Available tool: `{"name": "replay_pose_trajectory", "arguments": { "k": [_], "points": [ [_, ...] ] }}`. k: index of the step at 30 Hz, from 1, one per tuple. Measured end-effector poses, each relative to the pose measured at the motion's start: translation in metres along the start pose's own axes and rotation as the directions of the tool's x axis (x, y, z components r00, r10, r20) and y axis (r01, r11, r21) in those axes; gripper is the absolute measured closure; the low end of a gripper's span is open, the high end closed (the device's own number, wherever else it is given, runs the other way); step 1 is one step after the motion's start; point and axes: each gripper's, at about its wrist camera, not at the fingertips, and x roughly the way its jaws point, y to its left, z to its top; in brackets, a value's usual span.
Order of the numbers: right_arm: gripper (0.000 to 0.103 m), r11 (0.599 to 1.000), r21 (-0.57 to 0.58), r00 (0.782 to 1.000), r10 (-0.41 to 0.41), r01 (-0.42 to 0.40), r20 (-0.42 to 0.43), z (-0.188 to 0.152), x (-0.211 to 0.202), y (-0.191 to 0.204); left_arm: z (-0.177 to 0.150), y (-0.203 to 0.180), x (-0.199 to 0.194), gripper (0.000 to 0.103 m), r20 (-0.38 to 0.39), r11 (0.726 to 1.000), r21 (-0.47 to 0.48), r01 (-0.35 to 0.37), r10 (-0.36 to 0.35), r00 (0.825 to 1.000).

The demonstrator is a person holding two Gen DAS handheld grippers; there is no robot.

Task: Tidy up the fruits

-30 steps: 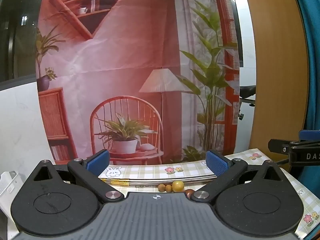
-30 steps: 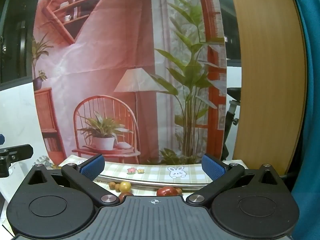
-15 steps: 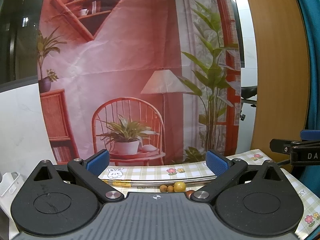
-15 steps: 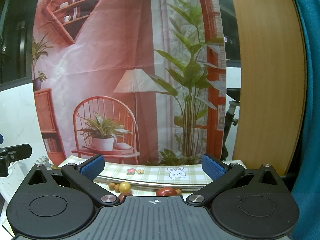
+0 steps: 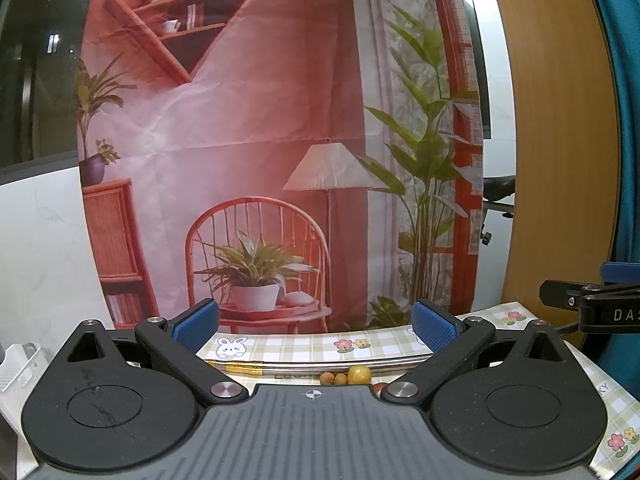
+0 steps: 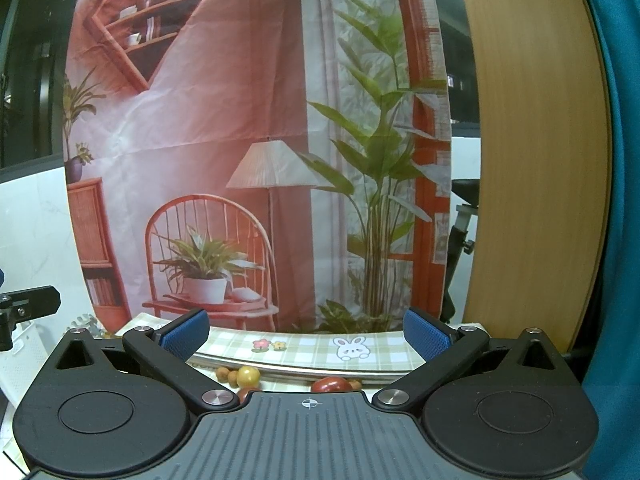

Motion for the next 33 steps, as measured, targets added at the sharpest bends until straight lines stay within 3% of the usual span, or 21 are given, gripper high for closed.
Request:
{"name": "replay_pose_trajectory", "arguments": {
  "k": [33],
  "points": [
    [0.0,1.0,0.001,1.0,-0.001,0.001,0.0,0.0033,-0.0006,0.001,-0.0015,-0.0001,-0.0004,0.0,-0.011,1.0,-0.008,-0.006,0.006,1.0]
  ]
}}
